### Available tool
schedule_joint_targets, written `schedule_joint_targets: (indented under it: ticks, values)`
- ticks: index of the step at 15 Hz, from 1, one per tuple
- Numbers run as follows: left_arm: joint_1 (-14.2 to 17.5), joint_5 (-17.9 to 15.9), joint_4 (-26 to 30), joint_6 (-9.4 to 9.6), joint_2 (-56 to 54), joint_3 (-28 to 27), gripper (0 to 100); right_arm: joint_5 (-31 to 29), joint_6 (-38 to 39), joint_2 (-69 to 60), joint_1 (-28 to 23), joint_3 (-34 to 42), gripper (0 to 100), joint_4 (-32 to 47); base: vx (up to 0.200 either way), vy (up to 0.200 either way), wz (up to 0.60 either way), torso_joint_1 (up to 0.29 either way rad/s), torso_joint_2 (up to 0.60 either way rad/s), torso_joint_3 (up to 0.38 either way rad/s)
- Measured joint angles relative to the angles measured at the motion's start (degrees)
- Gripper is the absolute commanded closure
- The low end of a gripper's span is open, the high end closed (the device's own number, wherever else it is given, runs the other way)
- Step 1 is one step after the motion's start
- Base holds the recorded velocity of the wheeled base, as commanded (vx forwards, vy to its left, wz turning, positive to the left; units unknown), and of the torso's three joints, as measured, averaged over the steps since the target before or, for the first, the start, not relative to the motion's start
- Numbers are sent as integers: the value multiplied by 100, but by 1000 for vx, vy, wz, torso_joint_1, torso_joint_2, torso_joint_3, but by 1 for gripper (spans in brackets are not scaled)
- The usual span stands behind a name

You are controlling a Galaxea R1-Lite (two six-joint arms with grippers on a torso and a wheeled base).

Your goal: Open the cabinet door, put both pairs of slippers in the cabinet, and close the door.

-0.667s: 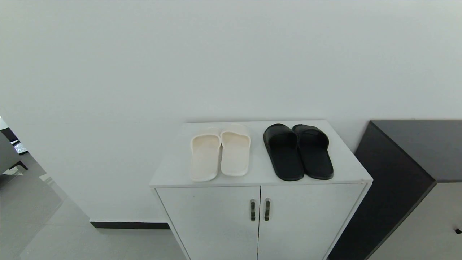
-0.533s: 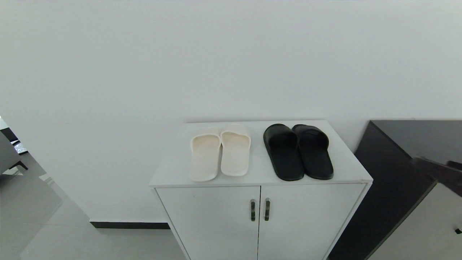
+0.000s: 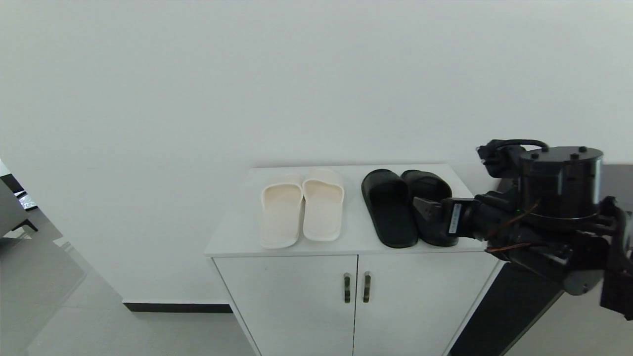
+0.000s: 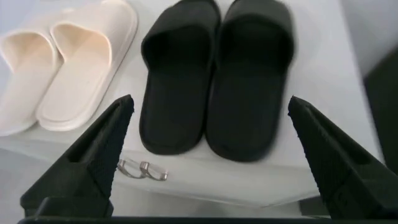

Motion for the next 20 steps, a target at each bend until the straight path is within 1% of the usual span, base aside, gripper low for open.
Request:
schedule_joint_targets:
  ticks: [3, 6, 8, 11, 16, 20]
  values:
    - [0, -2, 0, 2, 0, 0, 100, -183, -104, 663, -4, -373, 0, -194, 0, 0, 0, 0, 0, 0]
    - [0, 2, 0, -9, 0, 0, 100, -312, -341, 1215, -28, -594, 0, -641, 0, 0, 0, 0, 0, 0]
    - [0, 6, 0, -9, 0, 0, 100, -355, -405, 1526, -107, -780, 0, -807, 0, 0, 0, 0, 0, 0]
    - [0, 9, 0, -9, 0, 0, 100, -361, -488, 1863, -168, -1048, 0, -830, 0, 0, 0, 0, 0, 0]
    - [0, 6, 0, -24, 0, 0, 100, -372, -701, 2464, -257, -1729, 0, -841, 0, 0, 0, 0, 0, 0]
    - [0, 6, 0, -24, 0, 0, 100, -378, -936, 2861, -496, -2275, 0, -833, 0, 0, 0, 0, 0, 0]
